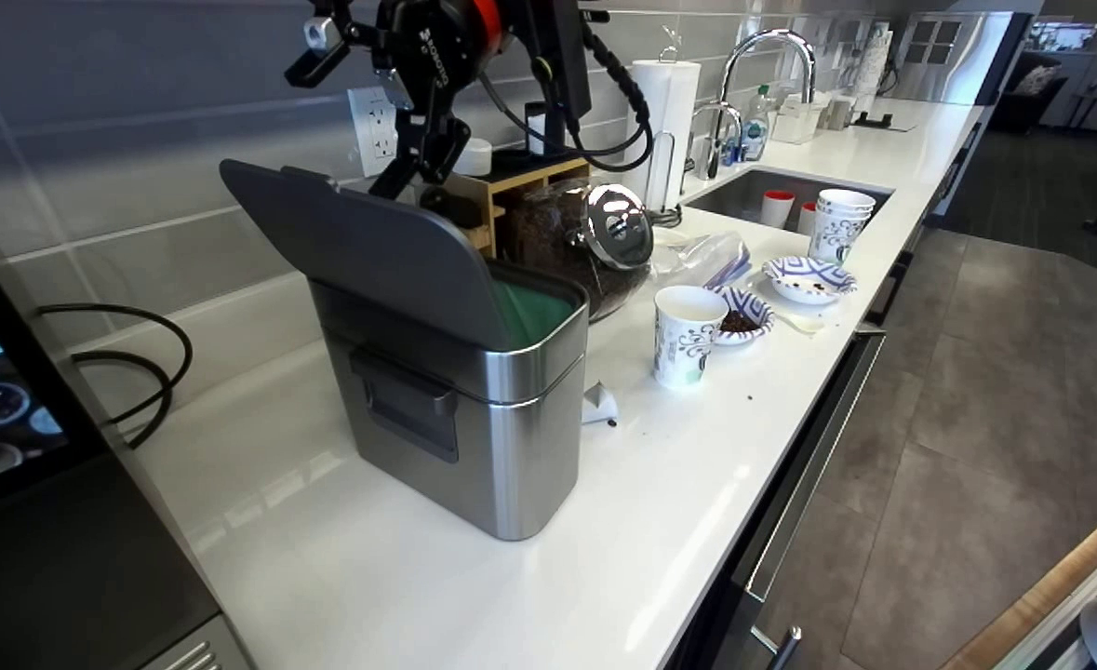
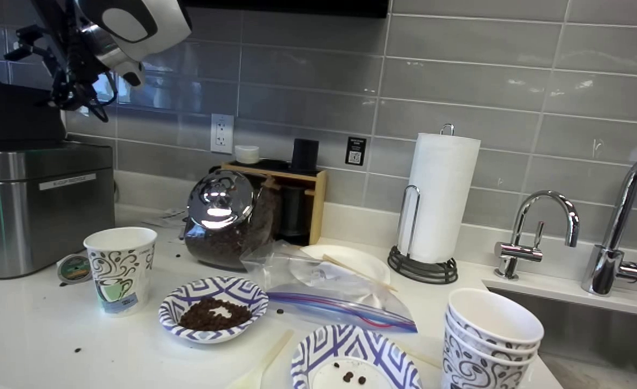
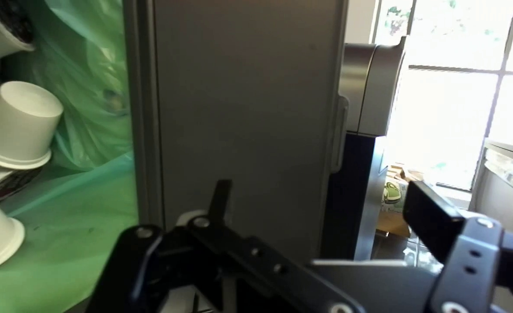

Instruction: Open the recycling bin and place the small white container in front of the bin in the bin

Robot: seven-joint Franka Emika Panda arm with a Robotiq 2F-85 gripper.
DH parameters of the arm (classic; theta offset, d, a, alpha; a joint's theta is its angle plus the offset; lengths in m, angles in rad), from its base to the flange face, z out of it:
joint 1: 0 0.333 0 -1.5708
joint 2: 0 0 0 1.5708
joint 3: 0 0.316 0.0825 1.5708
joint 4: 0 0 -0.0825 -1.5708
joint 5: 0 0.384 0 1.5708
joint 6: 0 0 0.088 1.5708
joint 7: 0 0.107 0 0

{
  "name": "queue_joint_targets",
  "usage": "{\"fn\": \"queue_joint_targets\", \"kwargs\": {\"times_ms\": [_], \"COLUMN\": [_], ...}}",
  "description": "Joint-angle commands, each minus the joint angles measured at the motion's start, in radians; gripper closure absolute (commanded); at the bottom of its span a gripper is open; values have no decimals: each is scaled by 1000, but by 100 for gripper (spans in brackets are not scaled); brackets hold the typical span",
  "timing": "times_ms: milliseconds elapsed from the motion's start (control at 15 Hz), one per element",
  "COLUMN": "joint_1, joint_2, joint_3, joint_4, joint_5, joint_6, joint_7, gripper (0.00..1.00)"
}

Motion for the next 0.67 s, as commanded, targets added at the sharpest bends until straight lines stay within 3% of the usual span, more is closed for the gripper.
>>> {"fn": "queue_joint_targets", "kwargs": {"times_ms": [0,600], "joint_1": [-42,-118], "joint_2": [-62,-109], "joint_3": [-20,-52], "joint_4": [-58,-125], "joint_5": [-75,-118], "joint_6": [-63,-346], "joint_7": [29,39], "gripper": [0,0]}}
